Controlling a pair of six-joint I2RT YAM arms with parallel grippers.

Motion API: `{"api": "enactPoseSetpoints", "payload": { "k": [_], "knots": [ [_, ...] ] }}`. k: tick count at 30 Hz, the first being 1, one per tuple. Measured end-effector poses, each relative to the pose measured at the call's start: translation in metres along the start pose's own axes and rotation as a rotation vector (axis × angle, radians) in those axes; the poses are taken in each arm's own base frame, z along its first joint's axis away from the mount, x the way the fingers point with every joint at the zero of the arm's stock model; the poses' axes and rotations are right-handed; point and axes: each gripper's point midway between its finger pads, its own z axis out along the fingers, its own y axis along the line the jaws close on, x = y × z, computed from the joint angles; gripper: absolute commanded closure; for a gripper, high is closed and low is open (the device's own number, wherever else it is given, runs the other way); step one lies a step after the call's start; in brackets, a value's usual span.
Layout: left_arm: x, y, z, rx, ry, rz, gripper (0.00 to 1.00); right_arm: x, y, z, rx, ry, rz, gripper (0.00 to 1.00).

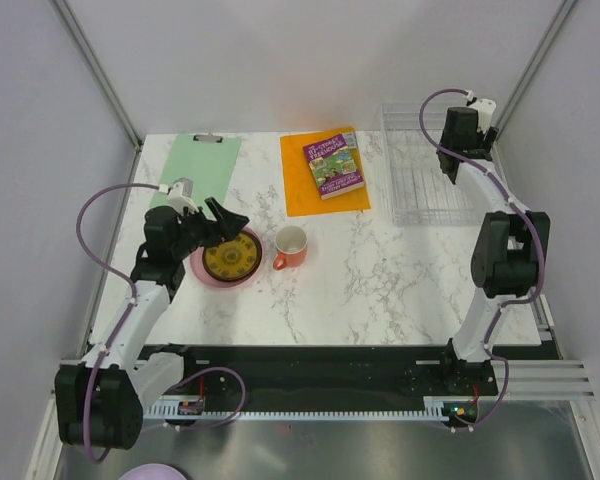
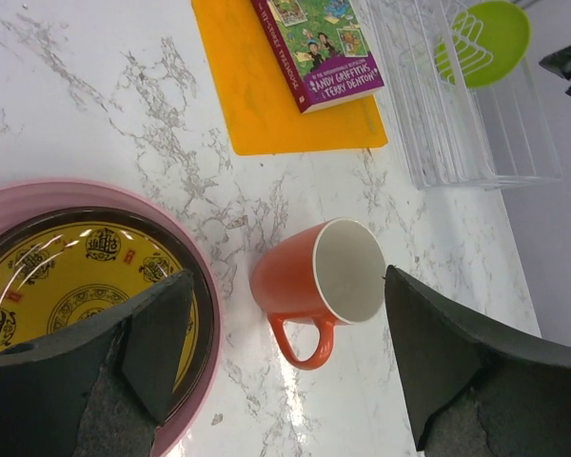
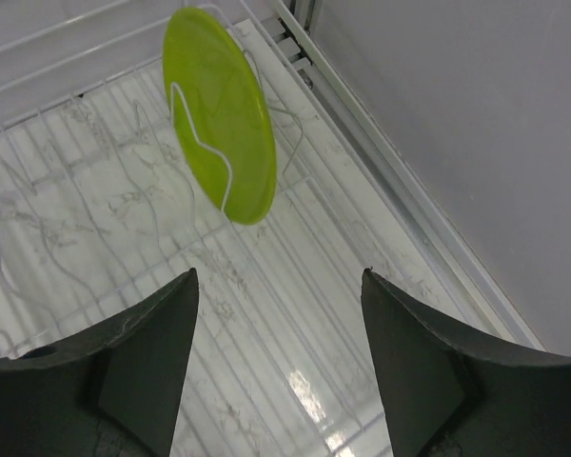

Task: Unload the plates from the dish rack

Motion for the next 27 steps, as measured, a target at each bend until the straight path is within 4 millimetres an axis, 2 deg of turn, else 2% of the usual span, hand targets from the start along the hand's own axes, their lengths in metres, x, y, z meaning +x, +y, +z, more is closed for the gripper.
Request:
{"api": "enactPoseSetpoints", "payload": {
  "k": [5,12,15,16,21,24,27],
  "knots": [
    [0.008,0.005,0.013,0.018,0.036,-0.004,0.14,-0.005,0.01,0.047,0.01,-0.006,-0.016,0.27],
    [0.025,0.019,0.033,0.02,0.1,-0.026,0.15,-0.018,0.01,0.089,0.028,-0.038,-0.036,0.3],
    [0.03,0.023,0.039,0.022,0.115,-0.032,0.16,-0.02,0.01,0.103,0.035,-0.045,-0.05,0.36],
    [0.03,0.024,0.041,0.023,0.115,-0.031,0.16,-0.02,0.009,0.108,0.037,-0.046,-0.053,0.41],
    [0.033,0.026,0.047,0.034,0.122,-0.028,0.16,-0.008,0.01,0.129,0.026,-0.03,-0.075,0.5],
    [0.036,0.028,0.05,0.037,0.13,-0.03,0.17,0.005,0.011,0.139,0.01,-0.006,-0.084,0.62],
    [0.039,0.03,0.052,0.033,0.138,-0.033,0.17,0.017,0.011,0.147,-0.013,0.02,-0.095,0.79]
  ]
}}
